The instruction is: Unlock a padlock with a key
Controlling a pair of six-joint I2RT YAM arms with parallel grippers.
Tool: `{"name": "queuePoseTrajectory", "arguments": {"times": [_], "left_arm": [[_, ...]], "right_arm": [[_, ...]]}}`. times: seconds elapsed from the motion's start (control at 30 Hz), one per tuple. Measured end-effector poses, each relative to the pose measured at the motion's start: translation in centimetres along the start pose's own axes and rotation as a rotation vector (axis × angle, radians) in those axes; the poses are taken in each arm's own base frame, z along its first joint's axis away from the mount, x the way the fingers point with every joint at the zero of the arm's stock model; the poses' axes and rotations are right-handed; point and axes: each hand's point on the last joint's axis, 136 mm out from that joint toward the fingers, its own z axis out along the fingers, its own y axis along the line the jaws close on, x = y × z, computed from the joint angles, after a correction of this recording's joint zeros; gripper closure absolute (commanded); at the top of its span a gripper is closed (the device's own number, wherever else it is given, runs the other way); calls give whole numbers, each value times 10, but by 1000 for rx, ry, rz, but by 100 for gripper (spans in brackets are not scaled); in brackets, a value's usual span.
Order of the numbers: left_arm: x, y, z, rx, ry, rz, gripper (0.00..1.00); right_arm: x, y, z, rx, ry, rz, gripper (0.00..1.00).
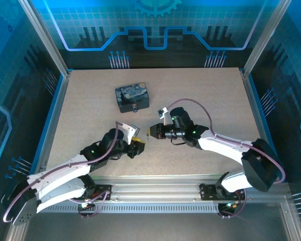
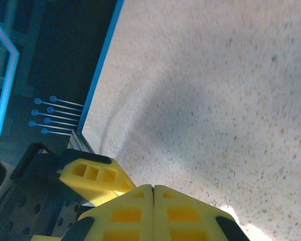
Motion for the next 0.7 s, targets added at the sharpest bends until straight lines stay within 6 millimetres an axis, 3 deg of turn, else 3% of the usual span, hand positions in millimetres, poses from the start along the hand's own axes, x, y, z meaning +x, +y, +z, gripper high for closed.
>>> {"name": "queuePoseTrajectory", "arguments": {"times": [0.2, 0.33, 0.7], "left_arm": [[-21, 1, -19, 55, -69, -92, 40], [-38, -1, -27, 130, -105, -145, 33], [-82, -29, -30, 415, -160, -202, 36]], "right_arm": [[-20, 9, -18, -6, -69, -175, 100], [-29, 29, -29, -50, -94, -334, 100], [-44, 82, -51, -308, -143, -533, 100]]}}
